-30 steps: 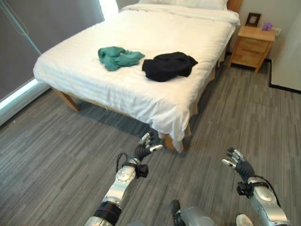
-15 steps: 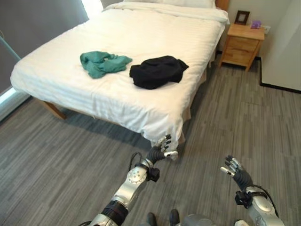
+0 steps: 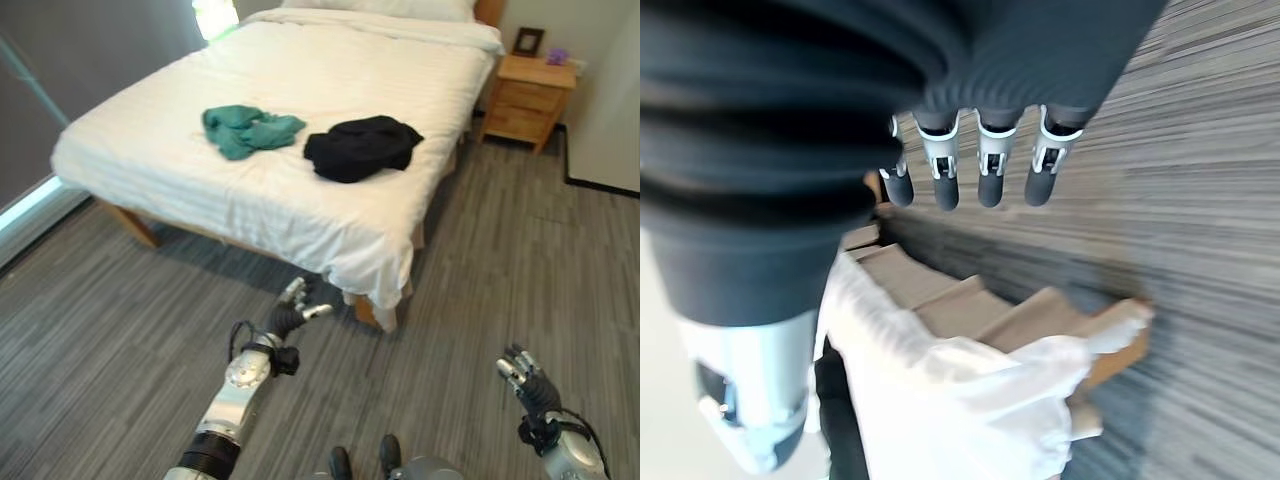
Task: Pick up bed clothes into laundry basket.
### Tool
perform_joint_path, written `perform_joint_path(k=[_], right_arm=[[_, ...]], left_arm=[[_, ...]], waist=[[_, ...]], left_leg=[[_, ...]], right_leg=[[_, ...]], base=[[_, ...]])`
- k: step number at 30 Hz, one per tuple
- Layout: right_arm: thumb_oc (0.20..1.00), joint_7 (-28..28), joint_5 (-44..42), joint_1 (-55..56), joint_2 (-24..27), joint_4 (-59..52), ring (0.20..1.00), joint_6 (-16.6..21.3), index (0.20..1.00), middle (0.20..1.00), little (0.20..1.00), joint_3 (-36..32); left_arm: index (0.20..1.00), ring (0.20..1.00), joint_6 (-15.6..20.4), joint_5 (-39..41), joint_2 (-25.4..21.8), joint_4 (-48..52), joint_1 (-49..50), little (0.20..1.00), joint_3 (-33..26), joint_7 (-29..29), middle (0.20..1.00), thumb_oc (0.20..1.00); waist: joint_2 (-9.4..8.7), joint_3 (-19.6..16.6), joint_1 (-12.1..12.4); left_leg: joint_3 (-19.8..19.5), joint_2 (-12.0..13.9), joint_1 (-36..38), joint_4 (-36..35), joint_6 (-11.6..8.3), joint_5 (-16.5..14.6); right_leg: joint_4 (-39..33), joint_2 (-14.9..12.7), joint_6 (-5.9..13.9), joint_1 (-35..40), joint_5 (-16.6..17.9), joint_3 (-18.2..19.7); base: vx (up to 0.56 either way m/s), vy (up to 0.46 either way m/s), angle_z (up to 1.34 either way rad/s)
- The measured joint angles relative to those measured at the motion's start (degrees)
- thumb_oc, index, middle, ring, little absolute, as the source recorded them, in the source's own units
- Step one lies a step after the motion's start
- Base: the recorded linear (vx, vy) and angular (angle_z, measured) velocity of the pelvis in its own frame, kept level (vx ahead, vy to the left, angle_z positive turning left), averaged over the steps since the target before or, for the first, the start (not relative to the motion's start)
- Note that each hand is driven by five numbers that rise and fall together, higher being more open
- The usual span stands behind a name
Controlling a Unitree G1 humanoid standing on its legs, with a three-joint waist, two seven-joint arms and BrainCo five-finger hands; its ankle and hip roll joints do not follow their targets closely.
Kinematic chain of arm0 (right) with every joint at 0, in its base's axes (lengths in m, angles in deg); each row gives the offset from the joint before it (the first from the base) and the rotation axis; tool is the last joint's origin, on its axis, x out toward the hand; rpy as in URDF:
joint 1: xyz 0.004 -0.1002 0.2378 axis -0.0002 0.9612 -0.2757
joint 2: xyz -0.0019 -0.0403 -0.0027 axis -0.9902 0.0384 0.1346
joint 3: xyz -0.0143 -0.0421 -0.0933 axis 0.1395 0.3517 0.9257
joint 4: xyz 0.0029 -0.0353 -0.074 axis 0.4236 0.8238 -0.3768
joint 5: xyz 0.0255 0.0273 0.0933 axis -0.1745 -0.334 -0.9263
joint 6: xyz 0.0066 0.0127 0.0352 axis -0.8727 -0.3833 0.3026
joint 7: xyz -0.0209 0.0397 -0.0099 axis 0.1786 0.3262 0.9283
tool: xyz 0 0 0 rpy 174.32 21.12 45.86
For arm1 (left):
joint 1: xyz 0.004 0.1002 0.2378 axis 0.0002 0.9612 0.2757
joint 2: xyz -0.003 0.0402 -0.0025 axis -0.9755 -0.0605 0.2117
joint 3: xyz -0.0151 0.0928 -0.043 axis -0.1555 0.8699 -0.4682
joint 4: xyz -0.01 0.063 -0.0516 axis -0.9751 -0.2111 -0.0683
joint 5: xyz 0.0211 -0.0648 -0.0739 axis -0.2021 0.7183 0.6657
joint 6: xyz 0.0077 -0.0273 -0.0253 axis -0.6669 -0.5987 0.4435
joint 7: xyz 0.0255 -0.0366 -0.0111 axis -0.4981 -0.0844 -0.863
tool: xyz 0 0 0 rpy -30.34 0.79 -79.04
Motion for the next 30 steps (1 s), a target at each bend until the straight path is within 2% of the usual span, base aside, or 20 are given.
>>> perform_joint_path(k=[4,8,11,15,18,20,22,23,25,26,27,28,29,30], right_arm=[[1.0,0.22,1.14,-2.36,-0.14,-0.47,1.0,-0.07,1.0,1.0,1.0,0.1],[1.0,-0.57,2.62,-2.31,0.16,-1.54,1.0,0.04,1.0,1.0,1.0,0.05],[1.0,-1.0,5.95,-2.28,0.89,-2.1,1.0,-0.01,1.0,1.0,1.0,0.16],[1.0,-0.86,8.55,-3.69,1.0,-3.43,1.0,-0.02,1.0,1.0,1.0,0.61],[1.0,-0.61,8.76,-4.57,0.95,-3.42,1.0,-0.01,1.0,1.0,1.0,0.59],[1.0,-0.24,9.05,-4.58,0.98,-3.42,1.0,-0.01,1.0,1.0,1.0,0.53],[1.0,0.28,9.96,-2.69,0.89,-3.39,1.0,0.11,1.0,1.0,1.0,-0.35],[1.0,0.43,10.31,-2.55,1.19,-3.23,1.0,0.01,1.0,1.0,1.0,-0.94],[1.0,0.52,10.9,-1.31,0.7,-2.58,1.0,0.01,1.0,1.0,1.0,-1.79],[1.0,0.63,11.07,-0.89,0.71,-1.88,1.0,-0.09,1.0,1.0,1.0,-1.83],[1.0,0.68,11.06,-0.3,0.62,-1.82,1.0,-0.06,1.0,1.0,1.0,-1.87],[1.0,0.57,11.04,0.12,0.23,-1.65,1.0,-0.04,1.0,1.0,1.0,-1.83],[1.0,0.46,11.03,0.74,-0.32,-1.62,1.0,-0.05,1.0,1.0,1.0,-1.82],[1.0,0.63,11.03,4.16,-1.02,-3.09,1.0,0.61,1.0,1.0,1.0,-2.61]], left_arm=[[1.0,1.0,0.13,0.01,0.53,0.38,4.1,1.0,-3.22,-1.19,1.0,1.0],[1.0,1.0,0.05,-0.01,0.9,0.46,9.35,1.0,-10.53,-3.99,1.0,1.0],[1.0,1.0,-0.02,-0.2,0.71,0.46,11.47,1.0,-12.24,-4.73,1.0,1.0],[1.0,1.0,0.01,-0.11,1.13,0.29,13.61,1.0,-14.4,-6.16,1.0,1.0],[1.0,1.0,0.02,-0.01,1.82,0.16,13.72,1.0,-15.13,-7.22,1.0,1.0],[1.0,1.0,0.02,-0.01,1.91,-0.03,13.61,1.0,-15.11,-7.29,1.0,1.0],[1.0,1.0,-0.03,-0.09,1.82,-1.12,13.0,1.0,-15.02,-7.23,1.0,1.0],[1.0,1.0,-0.03,-0.11,2.1,-1.89,12.62,1.0,-15.2,-7.32,1.0,1.0],[1.0,1.0,0.08,-0.17,2.01,-1.95,12.73,1.0,-15.43,-7.61,1.0,1.0],[1.0,1.0,-0.11,-0.18,2.14,-2.06,12.89,1.0,-15.51,-7.98,1.0,1.0],[1.0,1.0,-0.05,-0.18,2.17,-1.85,12.83,1.0,-15.54,-8.15,1.0,1.0],[1.0,1.0,-0.01,-0.17,2.24,-1.77,12.35,1.0,-15.79,-8.53,1.0,1.0],[1.0,1.0,0.05,-0.16,1.57,-1.62,11.78,1.0,-16.35,-8.51,1.0,1.0],[1.0,1.0,0.2,-0.12,2.81,-2.09,9.87,1.0,-16.48,-8.63,1.0,1.0]], waist=[[-0.07,0.07,1.49],[-0.23,0.0,2.58],[-0.26,-0.02,3.05],[-0.45,-0.17,5.78],[-0.55,-0.24,5.97],[-0.63,-0.23,5.71],[-1.27,-0.36,4.85],[-0.02,-0.1,4.13],[0.86,0.01,3.0],[2.0,0.05,2.57],[2.75,-0.1,2.35],[3.51,0.01,1.93],[2.41,0.65,0.9],[1.38,0.47,-1.92]], left_leg=[[-0.96,-0.33,0.21,-0.03,0.04,-0.44],[-1.48,-0.57,0.25,-0.04,0.23,-0.56],[-2.17,-0.81,0.28,0.08,0.42,-0.42],[-2.11,-1.0,0.16,0.17,0.53,-0.37],[-2.56,-1.3,0.13,0.48,1.32,-0.43],[-3.25,-1.95,-0.04,1.38,2.22,-1.11],[-4.24,-4.56,0.07,3.22,3.89,-2.55],[-5.61,-3.67,-0.6,4.5,4.97,-2.46],[-6.19,-3.69,-1.89,6.71,6.06,-3.55],[-7.1,-2.95,-2.42,7.1,6.31,-3.71],[-8.09,-2.03,-2.98,7.03,6.18,-3.81],[-10.18,-0.93,-3.59,7.17,6.33,-3.71],[-12.35,-0.25,-4.01,6.88,7.1,-3.22],[-16.73,0.84,-8.81,8.65,3.13,-5.72]], right_leg=[[0.51,-0.33,-0.02,0.57,-0.41,-0.7],[1.19,-0.65,0.13,0.57,-0.84,-1.01],[1.16,-0.91,0.32,0.36,-1.04,-1.55],[2.54,-1.21,0.56,-0.5,-1.77,-1.64],[7.97,-1.96,1.35,-2.5,-4.38,-1.86],[13.94,-3.2,2.99,-4.59,-7.03,-2.23],[21.69,-5.65,3.9,-6.9,-9.77,-2.54],[29.17,-6.46,4.68,-10.24,-10.01,-0.88],[37.86,-8.2,3.26,-15.34,-9.3,1.9],[40.96,-8.38,4.25,-17.19,-8.76,5.27],[40.13,-7.9,4.65,-17.7,-8.78,7.15],[36.38,-6.13,6.09,-17.28,-9.59,9.1],[30.13,-4.55,6.83,-16.04,-9.71,9.55],[22.13,0.8,6.27,-17.08,-11.44,9.35]], base=[[0.02,0.076,0.1],[0.04,0.073,0.06],[0.05,0.075,0.12],[0.05,0.106,0.0],[0.06,0.158,0.08],[0.08,0.194,0.17],[0.07,0.162,0.37],[0.1,0.133,0.54],[0.17,0.115,0.4],[0.28,0.039,0.25],[0.32,0.026,0.32],[0.54,-0.002,0.51],[0.82,0.014,1.11],[0.85,0.013,1.39]])
